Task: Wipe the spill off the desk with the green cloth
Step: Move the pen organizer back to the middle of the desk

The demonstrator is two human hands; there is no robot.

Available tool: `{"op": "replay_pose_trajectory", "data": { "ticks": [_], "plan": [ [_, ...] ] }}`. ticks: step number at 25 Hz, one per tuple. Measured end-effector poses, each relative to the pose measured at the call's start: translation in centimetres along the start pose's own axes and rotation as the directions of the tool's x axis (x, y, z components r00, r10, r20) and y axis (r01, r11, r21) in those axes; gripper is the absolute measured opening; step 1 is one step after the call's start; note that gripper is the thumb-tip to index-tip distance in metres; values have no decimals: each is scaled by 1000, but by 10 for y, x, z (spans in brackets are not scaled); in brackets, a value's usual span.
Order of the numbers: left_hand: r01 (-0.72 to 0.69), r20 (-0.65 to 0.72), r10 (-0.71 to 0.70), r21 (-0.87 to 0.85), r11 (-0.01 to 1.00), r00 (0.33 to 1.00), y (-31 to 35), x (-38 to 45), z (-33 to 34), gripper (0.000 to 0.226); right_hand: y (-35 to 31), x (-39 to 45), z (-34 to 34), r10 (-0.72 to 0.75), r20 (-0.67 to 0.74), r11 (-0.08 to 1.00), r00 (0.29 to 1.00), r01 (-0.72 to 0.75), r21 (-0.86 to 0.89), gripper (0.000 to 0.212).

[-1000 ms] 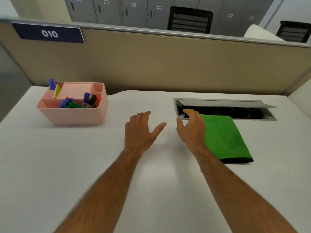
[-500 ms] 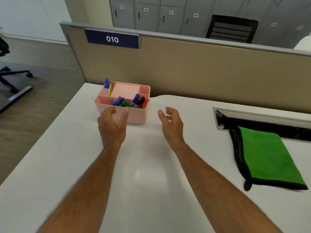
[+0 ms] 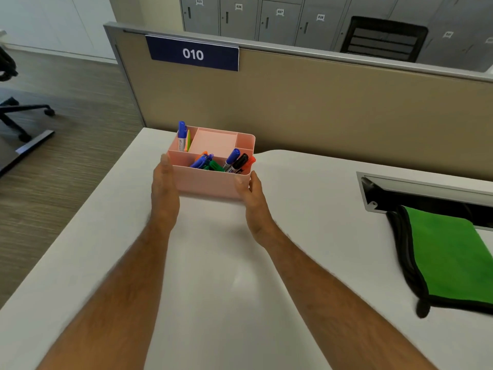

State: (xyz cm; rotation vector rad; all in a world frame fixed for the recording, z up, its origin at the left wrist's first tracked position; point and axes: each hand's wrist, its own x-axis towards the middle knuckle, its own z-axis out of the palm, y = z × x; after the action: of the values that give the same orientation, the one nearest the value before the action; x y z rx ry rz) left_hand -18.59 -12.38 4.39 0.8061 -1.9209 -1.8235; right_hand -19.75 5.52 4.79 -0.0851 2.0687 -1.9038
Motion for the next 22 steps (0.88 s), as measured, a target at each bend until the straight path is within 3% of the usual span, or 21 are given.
{"op": "replay_pose_trajectory", "data": {
  "ticks": [2, 8, 12, 16, 18, 22],
  "plan": [
    [-2, -11, 1, -17, 1000, 1000, 0, 0, 1, 72, 3, 2, 3, -38, 10, 999, 999, 38, 19, 103],
    [1, -82, 2, 32, 999, 997, 3, -9, 13, 72, 3, 2, -7, -67, 46, 997, 997, 65, 45, 107],
    [0, -44, 1, 22, 1000, 999, 8, -23, 31, 68, 1, -6, -30, -57, -21, 998, 998, 57, 39, 107],
    [-28, 35, 27, 19, 999, 999, 16, -50, 65, 55, -5, -22, -75, -71, -89, 995, 993, 77, 66, 80],
    [-35, 91, 34, 7, 999, 995, 22, -68, 86, 64, -9, -34, -100, -98, -136, 989, 986, 112, 97, 66],
    [-49, 189, 46, 9, 999, 981, 28, -103, 125, 80, -7, -50, -144, -117, -247, 982, 962, 149, 115, 75]
  ]
}}
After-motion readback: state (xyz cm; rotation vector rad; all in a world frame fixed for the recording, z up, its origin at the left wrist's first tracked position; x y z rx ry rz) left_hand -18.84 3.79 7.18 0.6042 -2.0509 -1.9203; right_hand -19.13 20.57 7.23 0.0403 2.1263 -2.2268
